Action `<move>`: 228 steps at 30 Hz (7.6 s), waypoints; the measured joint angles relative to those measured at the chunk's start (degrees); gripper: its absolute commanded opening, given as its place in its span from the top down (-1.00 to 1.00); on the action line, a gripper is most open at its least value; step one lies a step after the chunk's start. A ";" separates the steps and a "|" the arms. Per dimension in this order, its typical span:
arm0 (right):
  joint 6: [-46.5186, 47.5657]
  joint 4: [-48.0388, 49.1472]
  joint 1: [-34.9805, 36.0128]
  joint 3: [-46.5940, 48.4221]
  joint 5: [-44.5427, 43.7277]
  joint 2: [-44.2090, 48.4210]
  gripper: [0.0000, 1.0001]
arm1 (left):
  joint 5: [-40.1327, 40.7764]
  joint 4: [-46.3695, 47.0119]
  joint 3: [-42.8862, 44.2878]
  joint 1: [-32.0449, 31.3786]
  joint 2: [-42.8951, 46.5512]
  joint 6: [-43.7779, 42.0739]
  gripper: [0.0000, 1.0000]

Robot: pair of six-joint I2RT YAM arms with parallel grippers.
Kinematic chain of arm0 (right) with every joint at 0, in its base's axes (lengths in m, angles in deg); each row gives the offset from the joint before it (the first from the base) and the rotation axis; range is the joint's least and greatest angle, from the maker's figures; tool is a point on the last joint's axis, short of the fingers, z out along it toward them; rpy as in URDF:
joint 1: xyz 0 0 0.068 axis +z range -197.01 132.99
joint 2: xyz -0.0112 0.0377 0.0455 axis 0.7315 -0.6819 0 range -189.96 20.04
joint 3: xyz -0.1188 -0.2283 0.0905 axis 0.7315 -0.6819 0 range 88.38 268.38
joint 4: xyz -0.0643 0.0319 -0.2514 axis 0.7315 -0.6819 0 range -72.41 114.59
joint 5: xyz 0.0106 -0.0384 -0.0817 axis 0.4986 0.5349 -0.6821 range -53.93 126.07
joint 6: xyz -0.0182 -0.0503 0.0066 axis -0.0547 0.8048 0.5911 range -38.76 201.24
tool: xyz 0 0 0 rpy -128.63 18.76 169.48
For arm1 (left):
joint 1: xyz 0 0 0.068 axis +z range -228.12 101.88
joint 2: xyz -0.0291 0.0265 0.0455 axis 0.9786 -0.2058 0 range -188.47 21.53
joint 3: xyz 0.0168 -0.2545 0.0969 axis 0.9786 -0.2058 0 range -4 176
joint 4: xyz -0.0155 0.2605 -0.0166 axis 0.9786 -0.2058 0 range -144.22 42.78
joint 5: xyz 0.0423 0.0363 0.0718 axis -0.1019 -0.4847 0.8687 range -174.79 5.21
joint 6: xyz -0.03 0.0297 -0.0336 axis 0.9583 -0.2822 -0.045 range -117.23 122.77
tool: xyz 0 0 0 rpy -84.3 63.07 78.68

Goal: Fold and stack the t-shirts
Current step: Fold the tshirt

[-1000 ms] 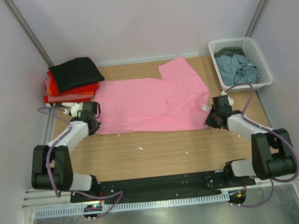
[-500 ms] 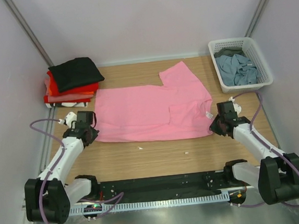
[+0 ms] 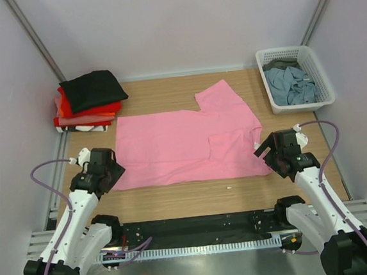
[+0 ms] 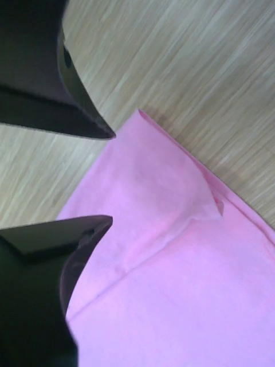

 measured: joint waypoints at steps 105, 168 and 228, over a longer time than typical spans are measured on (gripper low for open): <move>25.86 19.08 16.61 8.70 1.70 -7.10 0.97 | -4.00 2.25 38.29 6.47 -45.11 -15.10 -0.20; 24.00 17.79 16.61 4.98 3.50 -5.97 0.98 | 4.83 10.62 56.35 3.08 -74.10 -14.25 1.00; 14.43 0.24 16.61 13.14 -18.43 -9.84 -0.90 | 0.72 0.83 21.31 3.02 -33.68 -12.59 -0.20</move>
